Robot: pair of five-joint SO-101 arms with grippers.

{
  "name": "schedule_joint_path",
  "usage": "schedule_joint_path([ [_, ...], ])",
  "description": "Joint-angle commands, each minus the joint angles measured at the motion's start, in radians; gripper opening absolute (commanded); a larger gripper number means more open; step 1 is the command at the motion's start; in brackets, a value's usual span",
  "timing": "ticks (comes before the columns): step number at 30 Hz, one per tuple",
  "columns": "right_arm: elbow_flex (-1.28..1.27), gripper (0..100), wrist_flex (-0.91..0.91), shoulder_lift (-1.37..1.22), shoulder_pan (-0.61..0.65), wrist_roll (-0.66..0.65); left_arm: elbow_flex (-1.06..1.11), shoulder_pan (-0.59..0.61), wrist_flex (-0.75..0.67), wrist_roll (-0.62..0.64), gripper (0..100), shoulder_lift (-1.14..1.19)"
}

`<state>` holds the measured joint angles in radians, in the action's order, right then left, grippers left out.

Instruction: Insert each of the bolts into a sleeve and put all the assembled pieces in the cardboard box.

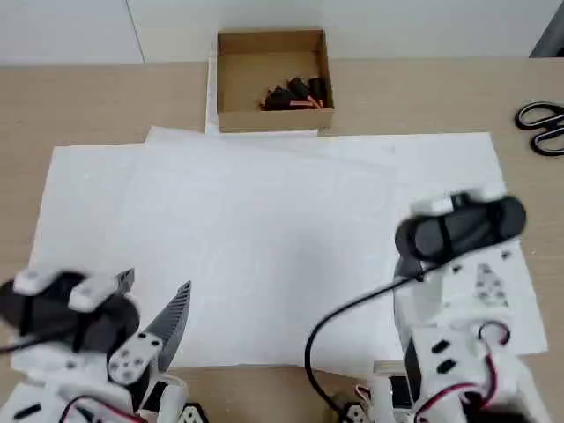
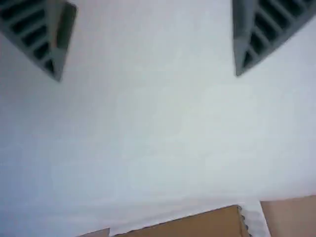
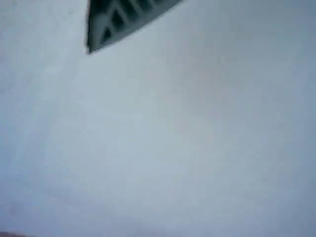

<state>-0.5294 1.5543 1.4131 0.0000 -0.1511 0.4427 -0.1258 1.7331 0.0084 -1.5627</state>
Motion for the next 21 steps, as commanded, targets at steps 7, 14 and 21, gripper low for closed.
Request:
schedule_joint_path([
  [7, -0.215, 13.6, -0.033, 0.381, -0.024, 0.0, 0.03, 0.0, -0.043, 0.005, 21, -0.267],
  [14, -0.226, 13.5, 0.002, 0.403, -0.024, 0.002, 0.028, 0.0, -0.04, 0.005, 21, -0.258],
  [21, -0.244, 13.5, 0.065, 0.403, -0.024, 0.002, -0.038, 0.0, 0.02, 0.009, 21, -0.258],
])
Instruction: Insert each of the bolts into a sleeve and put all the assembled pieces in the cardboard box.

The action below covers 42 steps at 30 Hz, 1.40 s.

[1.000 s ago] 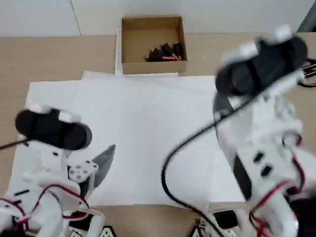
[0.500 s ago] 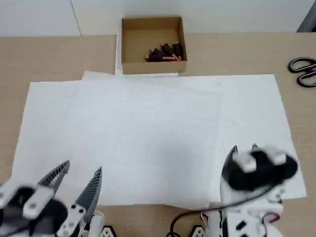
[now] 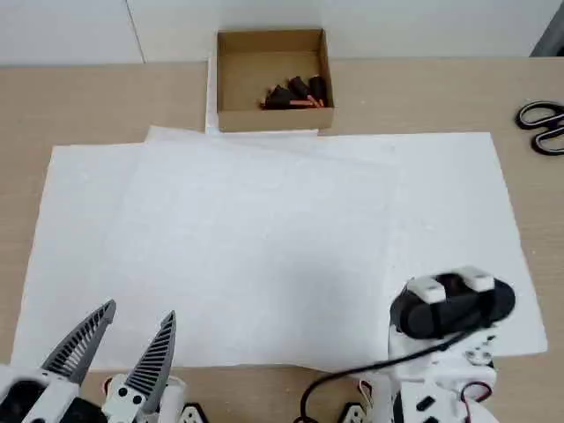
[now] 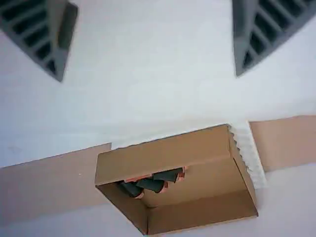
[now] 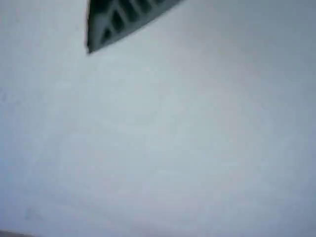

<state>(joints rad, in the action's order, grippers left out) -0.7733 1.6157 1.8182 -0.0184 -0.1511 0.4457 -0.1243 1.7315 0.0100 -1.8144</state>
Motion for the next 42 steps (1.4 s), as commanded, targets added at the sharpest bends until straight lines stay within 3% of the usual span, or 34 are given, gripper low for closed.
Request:
schedule_joint_path([
  [1, -0.002, 13.5, 0.002, -0.002, -0.005, 0.002, -0.042, -0.002, 0.021, 0.008, 21, -0.006],
  [8, -0.003, 13.5, -0.005, -0.002, -0.005, -0.005, -0.035, -0.002, 0.02, 0.008, 21, -0.005],
  [15, -0.12, 13.5, -0.206, -0.002, -0.005, -0.005, 0.065, -0.002, -0.084, 0.002, 21, -0.005],
  [19, -0.345, 13.5, -0.309, -0.002, -0.005, -0.005, 0.315, -0.002, -0.192, 0.002, 21, -0.005],
  [28, -0.582, 13.5, -0.53, -0.002, -0.005, -0.005, 0.794, -0.002, -0.439, 0.006, 21, -0.005],
  [42, -0.904, 13.5, -0.673, -0.002, -0.004, 0.003, 1.175, 0.0, -0.626, 0.008, 21, -0.005],
])
